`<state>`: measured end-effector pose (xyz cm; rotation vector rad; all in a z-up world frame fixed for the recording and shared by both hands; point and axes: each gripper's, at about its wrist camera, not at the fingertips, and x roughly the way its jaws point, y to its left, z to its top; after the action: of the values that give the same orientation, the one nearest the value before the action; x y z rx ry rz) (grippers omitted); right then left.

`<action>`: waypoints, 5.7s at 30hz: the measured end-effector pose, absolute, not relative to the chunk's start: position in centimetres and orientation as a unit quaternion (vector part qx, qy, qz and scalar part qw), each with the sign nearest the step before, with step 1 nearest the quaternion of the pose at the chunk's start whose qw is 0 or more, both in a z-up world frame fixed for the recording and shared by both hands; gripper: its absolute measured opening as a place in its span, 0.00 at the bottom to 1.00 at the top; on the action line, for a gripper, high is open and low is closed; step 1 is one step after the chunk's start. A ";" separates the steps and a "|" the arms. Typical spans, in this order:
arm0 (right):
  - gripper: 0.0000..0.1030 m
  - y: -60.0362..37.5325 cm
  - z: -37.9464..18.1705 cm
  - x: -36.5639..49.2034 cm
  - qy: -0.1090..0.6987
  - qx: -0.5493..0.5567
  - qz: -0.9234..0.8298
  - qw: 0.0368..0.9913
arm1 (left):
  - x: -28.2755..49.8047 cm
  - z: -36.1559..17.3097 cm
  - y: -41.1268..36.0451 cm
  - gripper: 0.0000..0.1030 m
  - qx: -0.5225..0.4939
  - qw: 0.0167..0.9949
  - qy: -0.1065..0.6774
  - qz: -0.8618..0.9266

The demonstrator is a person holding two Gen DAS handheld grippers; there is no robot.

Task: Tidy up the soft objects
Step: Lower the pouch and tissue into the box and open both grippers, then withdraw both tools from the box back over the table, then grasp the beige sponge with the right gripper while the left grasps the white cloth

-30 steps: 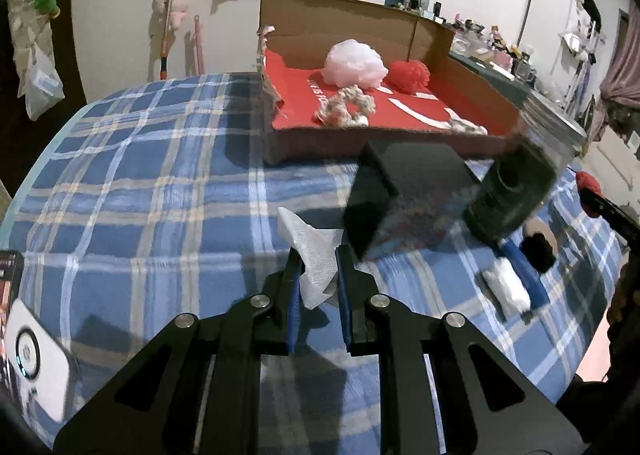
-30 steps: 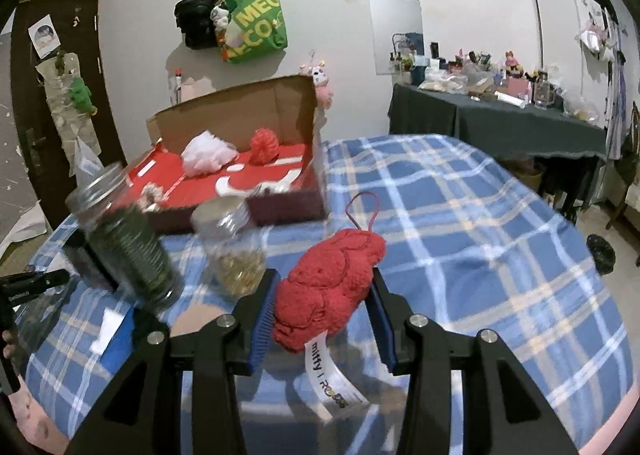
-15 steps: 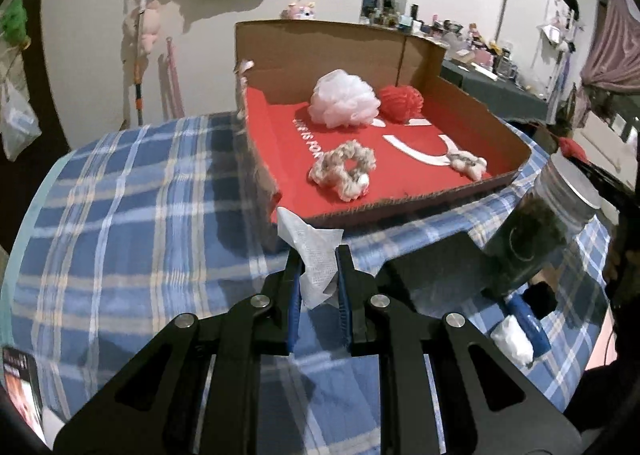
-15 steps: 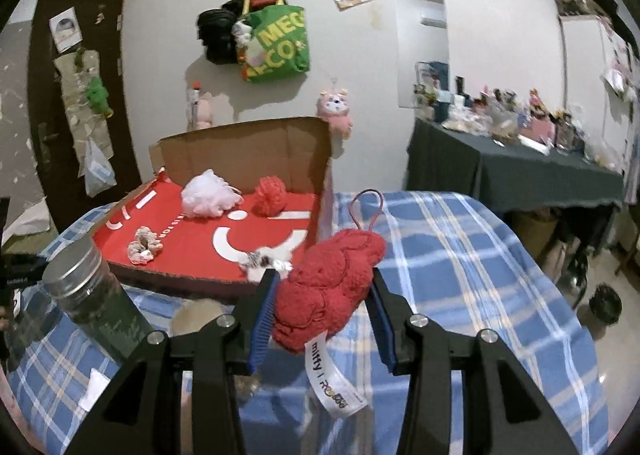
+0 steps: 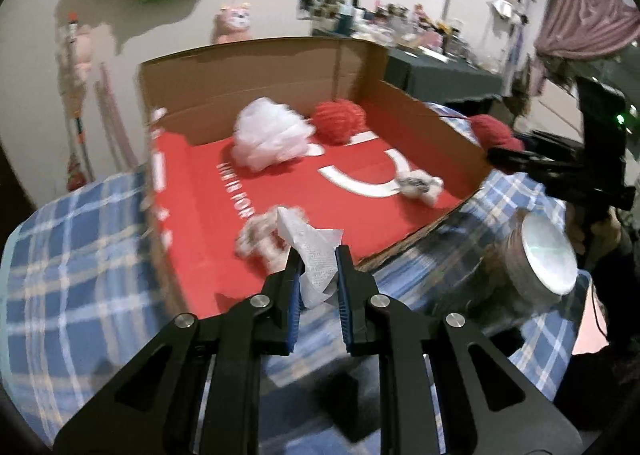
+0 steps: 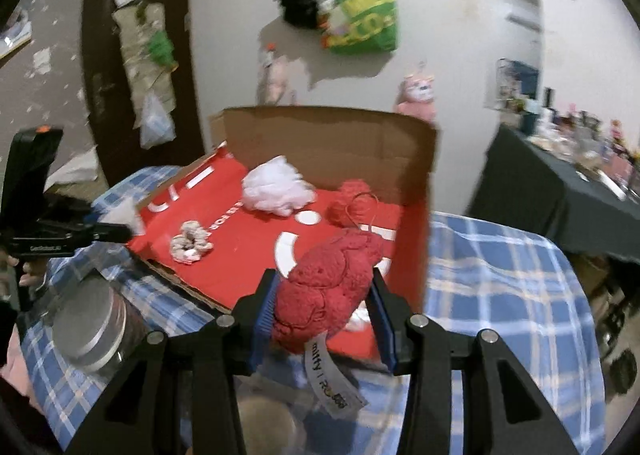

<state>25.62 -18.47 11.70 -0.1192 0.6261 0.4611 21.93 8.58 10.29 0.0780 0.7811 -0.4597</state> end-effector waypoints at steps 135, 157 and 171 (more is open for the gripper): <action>1.00 -17.5 5.3 6.6 0.292 -0.009 0.088 0.952 | 3.6 6.0 1.6 0.93 -0.023 0.943 0.308 -0.125; 1.00 -17.4 2.8 12.8 0.382 -0.038 0.126 0.914 | 9.0 2.7 0.9 0.94 0.076 0.899 0.416 -0.116; 0.96 -15.9 2.6 14.3 0.408 -0.088 0.151 0.896 | 10.1 2.1 -0.5 0.80 0.046 0.885 0.432 -0.166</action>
<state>14.31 -15.92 2.56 -0.1826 0.8452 0.3127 10.08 -0.53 2.11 0.0955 0.8994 -0.3443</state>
